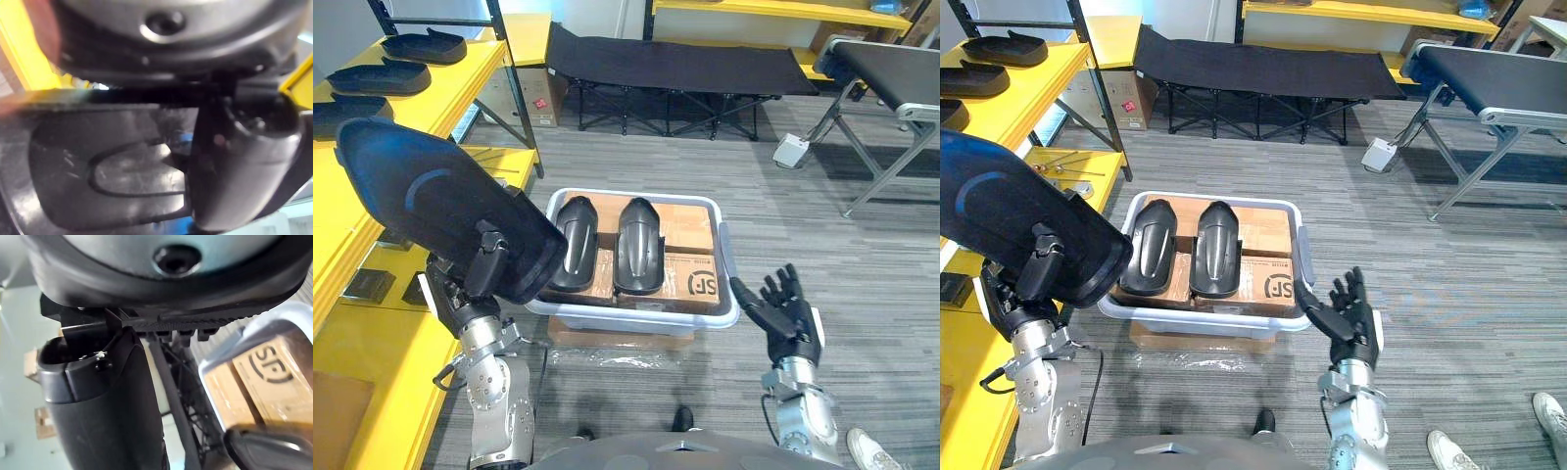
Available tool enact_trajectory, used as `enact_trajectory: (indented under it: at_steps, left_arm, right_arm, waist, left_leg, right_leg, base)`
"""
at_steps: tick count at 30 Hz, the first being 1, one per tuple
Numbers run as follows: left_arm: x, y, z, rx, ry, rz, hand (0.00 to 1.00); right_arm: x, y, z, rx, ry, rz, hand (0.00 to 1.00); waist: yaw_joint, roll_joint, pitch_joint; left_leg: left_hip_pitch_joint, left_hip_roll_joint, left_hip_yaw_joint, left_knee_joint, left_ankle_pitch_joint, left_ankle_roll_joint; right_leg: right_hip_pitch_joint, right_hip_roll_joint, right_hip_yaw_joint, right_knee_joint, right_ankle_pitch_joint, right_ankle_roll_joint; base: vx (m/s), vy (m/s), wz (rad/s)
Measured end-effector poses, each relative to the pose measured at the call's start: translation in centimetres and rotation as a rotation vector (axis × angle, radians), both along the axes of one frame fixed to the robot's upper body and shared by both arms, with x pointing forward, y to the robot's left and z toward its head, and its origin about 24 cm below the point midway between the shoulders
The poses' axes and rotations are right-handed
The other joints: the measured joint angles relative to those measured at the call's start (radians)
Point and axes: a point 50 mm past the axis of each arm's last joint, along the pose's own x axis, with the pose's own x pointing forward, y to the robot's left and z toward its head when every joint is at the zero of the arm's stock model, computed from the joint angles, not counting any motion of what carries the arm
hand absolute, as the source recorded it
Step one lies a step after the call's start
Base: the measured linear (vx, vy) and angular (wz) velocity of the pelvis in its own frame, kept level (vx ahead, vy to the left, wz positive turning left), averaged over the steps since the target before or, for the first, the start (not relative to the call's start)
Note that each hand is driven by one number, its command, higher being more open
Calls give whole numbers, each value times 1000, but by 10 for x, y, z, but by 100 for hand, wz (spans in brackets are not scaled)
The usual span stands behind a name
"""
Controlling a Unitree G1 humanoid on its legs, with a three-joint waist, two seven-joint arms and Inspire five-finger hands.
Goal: Walk over and take three plastic housings, then place them on the shelf
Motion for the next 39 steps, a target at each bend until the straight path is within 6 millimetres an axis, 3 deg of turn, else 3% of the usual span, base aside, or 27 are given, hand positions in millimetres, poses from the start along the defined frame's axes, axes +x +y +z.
enact_trajectory:
  at_steps: [5, 9, 10, 12, 13, 14, 15, 17, 20, 22, 25, 26, 28, 30, 33, 36, 37, 39]
  left_arm:
    - [-2, 0, 0, 6, -3, 2, 0]
    - [-10, 1, 7, 13, -28, 7, 0]
    - [-13, 3, 14, 32, -55, -10, 0]
    - [-10, 0, 16, 32, -86, -89, 0]
    - [-9, -5, 16, 23, -101, -147, 0]
    - [-7, -10, 16, 7, -122, -190, 0]
    - [-8, -11, 16, -4, -136, -208, 0]
    - [-9, -6, 16, 0, -131, -192, 0]
    - [-14, -1, 15, 24, -113, -191, 0]
    - [-15, -5, 13, 17, -113, -242, 0]
    - [-12, -19, 13, 19, -140, -381, 0]
    - [-9, -21, 15, 39, -155, -422, 0]
    - [-5, -19, 20, 62, -177, -444, 0]
    - [-5, -17, 21, 47, -192, -434, 0]
    - [-5, -19, 21, 40, -197, -444, 0]
    - [-5, -22, 22, 56, -213, -485, 0]
    - [-5, -22, 23, 60, -217, -492, 0]
    - [-5, -24, 24, 74, -228, -521, 0]
  right_arm:
    - [38, 54, 4, -7, 0, 296, 100]
    - [45, 71, 5, -38, -1, 386, 100]
    - [44, 70, 5, -33, 2, 376, 100]
    - [38, 53, 3, -46, 16, 309, 100]
    - [33, 38, -1, -57, 40, 243, 100]
    - [30, 25, -2, -75, 52, 202, 100]
    - [30, 17, -1, -91, 55, 179, 100]
    - [32, 15, 2, -91, 26, 184, 100]
    - [36, 32, 9, -78, -38, 276, 100]
    - [36, 35, 9, -78, -49, 292, 100]
    - [32, 31, 6, -87, -23, 249, 100]
    - [30, 29, 5, -86, -15, 232, 100]
    - [29, 33, 10, -83, -42, 262, 100]
    - [32, 35, 16, -84, -77, 284, 100]
    - [35, 34, 23, -105, -115, 303, 100]
    - [37, 32, 25, -123, -117, 291, 100]
    - [38, 31, 26, -132, -119, 282, 100]
    - [39, 26, 28, -146, -129, 226, 100]
  waist:
    - [54, 6, 3]
    - [90, 13, 8]
    - [97, 5, 12]
    - [70, 15, 21]
    - [60, 29, 23]
    - [54, 35, 25]
    - [64, 33, 33]
    - [74, 27, 40]
    - [85, 8, 53]
    - [86, 7, 53]
    - [69, 13, 58]
    - [58, 17, 62]
    - [54, 2, 65]
    - [69, 1, 61]
    - [83, 25, 69]
    - [102, 23, 71]
    - [104, 20, 73]
    - [101, 17, 75]
  left_leg:
    - [-4, -5, -63, 2, 10, -1]
    - [-35, -12, -150, 0, 25, 1]
    - [-51, -3, -116, 0, -10, -5]
    - [-79, 64, 61, 37, -8, -7]
    - [-92, 116, 211, 79, 4, -10]
    - [-95, 133, 278, 98, 39, -39]
    - [-97, 101, 257, 93, 50, -38]
    - [-93, 80, 256, 90, 47, -23]
    - [-73, 59, 281, 82, 35, -18]
    - [-72, 50, 270, 81, 26, -12]
    - [-72, 26, 197, 67, 27, 11]
    - [-75, 20, 158, 54, 37, 22]
    - [-78, -11, 103, 50, 48, 25]
    - [-96, -16, 86, 59, 50, 22]
    - [-130, -29, 31, 50, 73, 19]
    - [-113, -41, 4, 36, 78, 20]
    - [-107, -46, 0, 34, 78, 20]
    - [-92, -58, -23, 33, 72, 30]
  right_leg:
    - [30, 1, -55, 0, -2, -3]
    - [75, -8, -173, 0, -4, -4]
    - [89, -24, -239, 0, -12, 8]
    - [142, -38, -380, 7, -19, 17]
    - [168, -58, -457, 34, -33, 35]
    - [180, -73, -502, 66, -57, 54]
    - [178, -109, -525, 100, -73, 64]
    - [179, -132, -512, 114, -73, 63]
    - [174, -157, -477, 130, -72, 63]
    - [168, -173, -474, 160, -72, 63]
    - [124, -221, -354, 316, -91, 40]
    - [110, -220, -280, 370, -157, -9]
    - [104, -195, -229, 380, -233, -38]
    - [113, -187, -216, 354, -229, -23]
    - [123, -177, -242, 334, -224, -12]
    - [137, -186, -244, 376, -203, 21]
    - [134, -196, -237, 404, -202, 21]
    - [86, -241, -202, 550, -179, -12]
  base:
    - [-43, -22, 30]
    - [-28, 3, 89]
    - [-5, 60, 187]
    - [25, 75, 219]
    - [69, 158, 201]
    - [80, 244, 187]
    - [66, 232, 107]
    - [44, 232, 26]
    - [24, 151, -21]
    - [-3, 95, 0]
    - [28, 102, 66]
    - [35, -13, 86]
    - [26, -71, 94]
    - [44, -47, 49]
    - [45, -56, 49]
    - [84, -20, 36]
    - [88, 34, 34]
    - [79, 51, 39]
